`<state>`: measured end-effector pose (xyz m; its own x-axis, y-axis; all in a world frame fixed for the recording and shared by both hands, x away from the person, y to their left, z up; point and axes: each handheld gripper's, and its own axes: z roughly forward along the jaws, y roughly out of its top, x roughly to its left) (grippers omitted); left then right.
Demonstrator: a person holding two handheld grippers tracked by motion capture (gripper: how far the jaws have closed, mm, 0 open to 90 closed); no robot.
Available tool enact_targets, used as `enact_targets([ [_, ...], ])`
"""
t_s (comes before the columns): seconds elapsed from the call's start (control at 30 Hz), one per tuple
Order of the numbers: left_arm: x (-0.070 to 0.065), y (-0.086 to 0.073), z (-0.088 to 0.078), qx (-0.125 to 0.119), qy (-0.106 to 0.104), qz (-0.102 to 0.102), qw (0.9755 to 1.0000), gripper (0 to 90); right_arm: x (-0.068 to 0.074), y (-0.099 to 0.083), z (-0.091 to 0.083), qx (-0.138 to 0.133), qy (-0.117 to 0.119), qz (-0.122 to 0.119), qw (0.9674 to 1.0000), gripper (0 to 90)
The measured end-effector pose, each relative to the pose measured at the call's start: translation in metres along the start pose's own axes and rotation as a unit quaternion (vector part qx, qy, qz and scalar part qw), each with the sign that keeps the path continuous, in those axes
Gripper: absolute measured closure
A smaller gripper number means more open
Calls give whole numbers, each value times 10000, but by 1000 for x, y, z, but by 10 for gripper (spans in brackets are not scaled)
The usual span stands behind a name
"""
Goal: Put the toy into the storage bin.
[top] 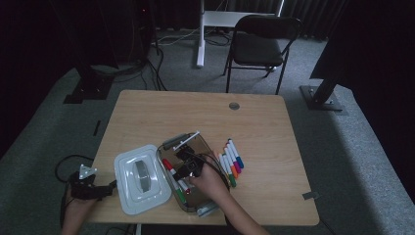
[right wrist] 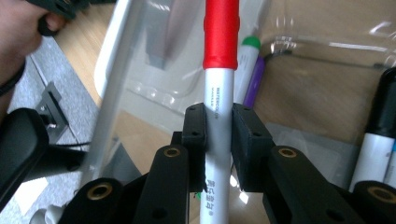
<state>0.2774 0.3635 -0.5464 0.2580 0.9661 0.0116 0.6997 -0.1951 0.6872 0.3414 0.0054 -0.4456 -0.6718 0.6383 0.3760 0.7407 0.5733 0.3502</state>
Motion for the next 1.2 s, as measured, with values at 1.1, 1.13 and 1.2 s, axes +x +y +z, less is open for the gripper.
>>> enact_targets([
  [1.1,0,0,0,8,-6,7,10000,8,-3,9,38,1080,-328,-123,9935,708],
  [1.13,0,0,0,7,-6,6,10000,8,-4,9,37,1065,-322,-119,9937,708],
  [1.2,0,0,0,9,-6,7,10000,8,-5,8,36,1070,-351,-134,9935,702],
])
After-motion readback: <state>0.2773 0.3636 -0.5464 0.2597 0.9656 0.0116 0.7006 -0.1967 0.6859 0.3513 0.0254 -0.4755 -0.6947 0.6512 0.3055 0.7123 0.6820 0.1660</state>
